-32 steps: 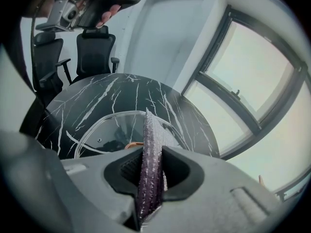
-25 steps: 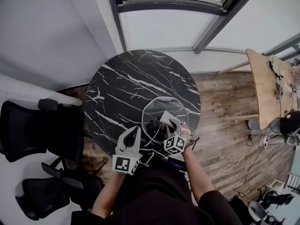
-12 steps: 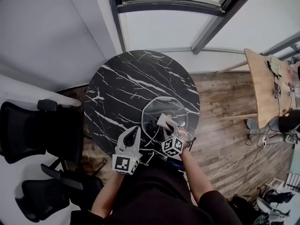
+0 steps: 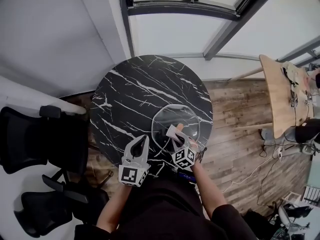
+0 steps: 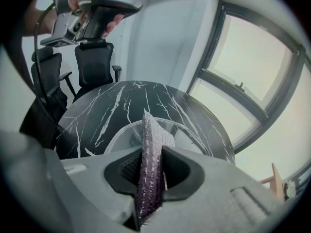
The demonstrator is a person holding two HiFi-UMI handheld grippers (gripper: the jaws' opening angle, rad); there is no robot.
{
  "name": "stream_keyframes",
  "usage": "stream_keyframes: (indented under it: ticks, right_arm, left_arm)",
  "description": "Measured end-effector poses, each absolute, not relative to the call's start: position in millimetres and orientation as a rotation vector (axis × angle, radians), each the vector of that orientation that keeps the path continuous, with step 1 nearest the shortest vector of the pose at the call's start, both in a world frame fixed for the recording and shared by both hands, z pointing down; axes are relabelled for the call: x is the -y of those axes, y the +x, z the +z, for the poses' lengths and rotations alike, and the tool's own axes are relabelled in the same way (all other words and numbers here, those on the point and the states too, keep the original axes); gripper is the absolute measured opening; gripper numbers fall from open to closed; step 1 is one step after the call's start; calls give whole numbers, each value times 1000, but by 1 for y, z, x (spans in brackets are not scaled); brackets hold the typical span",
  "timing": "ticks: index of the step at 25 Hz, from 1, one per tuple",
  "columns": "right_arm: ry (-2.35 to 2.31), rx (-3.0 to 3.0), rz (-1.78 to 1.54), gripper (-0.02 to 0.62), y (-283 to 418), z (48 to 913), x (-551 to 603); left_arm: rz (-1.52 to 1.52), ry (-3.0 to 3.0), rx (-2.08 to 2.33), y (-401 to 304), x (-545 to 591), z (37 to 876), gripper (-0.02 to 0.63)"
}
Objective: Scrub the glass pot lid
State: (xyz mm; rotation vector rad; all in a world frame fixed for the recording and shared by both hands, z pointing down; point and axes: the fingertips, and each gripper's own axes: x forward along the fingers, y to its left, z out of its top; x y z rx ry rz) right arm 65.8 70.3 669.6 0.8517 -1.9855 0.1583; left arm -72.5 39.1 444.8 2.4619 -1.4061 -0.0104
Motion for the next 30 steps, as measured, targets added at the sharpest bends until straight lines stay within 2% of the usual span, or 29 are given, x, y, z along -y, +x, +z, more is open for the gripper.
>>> stream_keyframes:
  ticks: [6, 11, 16, 21, 25, 30]
  right_arm:
    - [821, 2105, 470, 72, 41, 652, -82]
    - [890, 2451, 705, 72, 2, 576, -72]
    - [1031, 2680, 531, 74, -9, 475, -39]
    - [1412, 2750, 292, 74, 24, 370, -8]
    - [1686, 2658, 167, 75, 63, 331, -10]
    - [1749, 2593, 133, 74, 77, 323, -27]
  left_arm:
    - [-33, 2464, 1414, -77, -42, 443, 3]
    - [-58, 2465, 1429, -81, -41, 432, 3]
    - [-102, 2480, 1434, -84, -36, 413, 3]
    - [-131, 2559, 1481, -83, -31, 369, 3]
    - [-135, 2639, 1474, -75, -35, 337, 3]
    - [-35, 2685, 1438, -66, -41, 339, 3]
